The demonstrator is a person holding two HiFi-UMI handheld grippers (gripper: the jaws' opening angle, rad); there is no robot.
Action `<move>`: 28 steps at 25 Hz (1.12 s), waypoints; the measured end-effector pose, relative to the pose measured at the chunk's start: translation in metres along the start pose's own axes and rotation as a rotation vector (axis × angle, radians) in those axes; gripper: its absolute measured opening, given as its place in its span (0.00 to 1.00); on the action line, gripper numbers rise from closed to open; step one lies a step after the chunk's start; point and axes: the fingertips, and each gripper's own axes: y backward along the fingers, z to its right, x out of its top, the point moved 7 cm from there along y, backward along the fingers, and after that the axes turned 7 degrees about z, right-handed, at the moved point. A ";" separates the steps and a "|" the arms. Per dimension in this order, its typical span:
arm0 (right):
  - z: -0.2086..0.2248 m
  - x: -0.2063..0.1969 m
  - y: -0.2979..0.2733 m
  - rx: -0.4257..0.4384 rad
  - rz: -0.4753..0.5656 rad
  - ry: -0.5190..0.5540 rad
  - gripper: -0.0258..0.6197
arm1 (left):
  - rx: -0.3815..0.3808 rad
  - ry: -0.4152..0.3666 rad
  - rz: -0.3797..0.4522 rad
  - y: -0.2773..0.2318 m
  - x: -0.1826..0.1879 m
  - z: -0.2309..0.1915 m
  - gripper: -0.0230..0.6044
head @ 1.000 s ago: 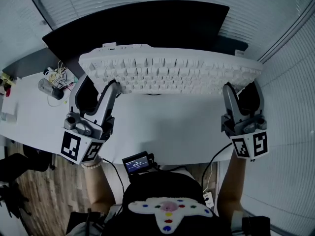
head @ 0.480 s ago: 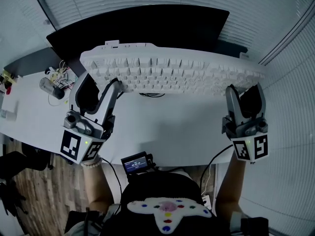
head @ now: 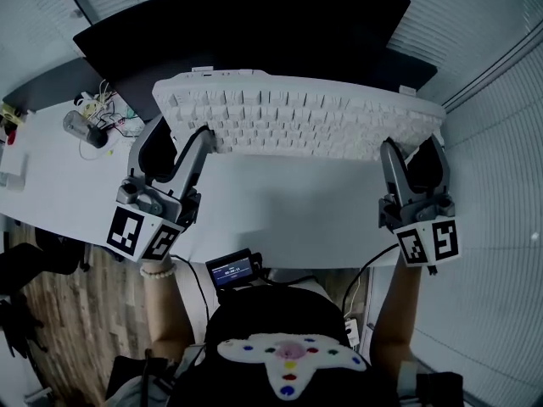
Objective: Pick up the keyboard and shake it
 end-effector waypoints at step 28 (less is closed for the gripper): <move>0.010 -0.021 -0.019 -0.039 -0.162 -0.027 0.52 | 0.004 0.147 -0.130 -0.018 -0.040 -0.020 0.42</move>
